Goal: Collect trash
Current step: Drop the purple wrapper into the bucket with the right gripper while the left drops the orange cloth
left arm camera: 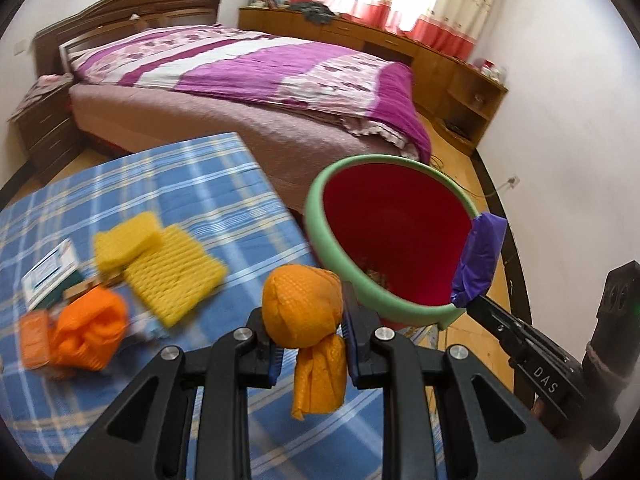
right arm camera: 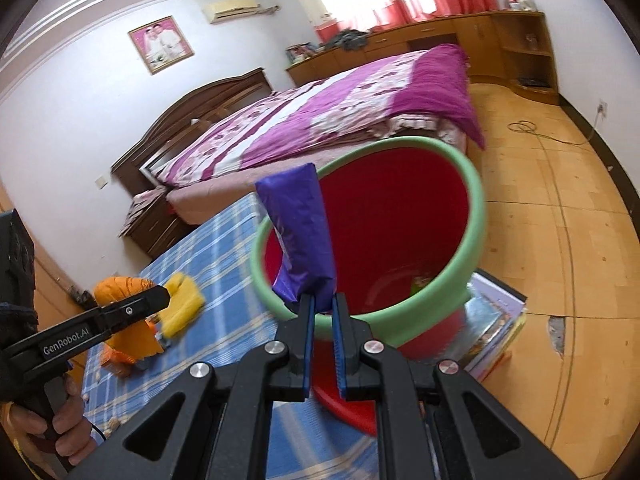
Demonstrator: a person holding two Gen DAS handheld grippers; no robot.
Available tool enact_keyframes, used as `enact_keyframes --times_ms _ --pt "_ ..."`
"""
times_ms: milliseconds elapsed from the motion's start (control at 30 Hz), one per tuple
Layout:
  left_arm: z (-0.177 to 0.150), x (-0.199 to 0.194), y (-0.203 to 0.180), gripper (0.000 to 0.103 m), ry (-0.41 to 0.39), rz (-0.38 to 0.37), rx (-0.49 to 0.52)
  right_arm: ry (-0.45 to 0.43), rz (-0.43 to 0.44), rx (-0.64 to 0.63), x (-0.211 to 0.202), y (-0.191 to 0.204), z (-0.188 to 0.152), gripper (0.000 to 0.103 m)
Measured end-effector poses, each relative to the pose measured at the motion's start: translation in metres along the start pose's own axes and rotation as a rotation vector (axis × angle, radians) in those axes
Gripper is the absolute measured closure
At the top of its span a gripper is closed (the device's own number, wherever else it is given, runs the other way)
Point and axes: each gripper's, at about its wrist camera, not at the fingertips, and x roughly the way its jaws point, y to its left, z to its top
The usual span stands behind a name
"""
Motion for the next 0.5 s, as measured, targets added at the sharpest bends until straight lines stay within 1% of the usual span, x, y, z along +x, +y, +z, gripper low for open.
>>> enact_keyframes --times_ms 133,233,500 --pt "0.009 0.02 -0.019 0.078 0.02 -0.019 0.033 -0.003 -0.024 0.024 0.007 -0.014 0.007 0.092" --pt "0.015 0.034 -0.03 0.078 0.029 -0.016 0.06 -0.005 -0.035 0.036 0.011 -0.023 0.011 0.092" --pt "0.026 0.064 -0.048 0.078 0.049 -0.03 0.1 -0.004 -0.056 0.061 0.019 -0.039 0.014 0.091"
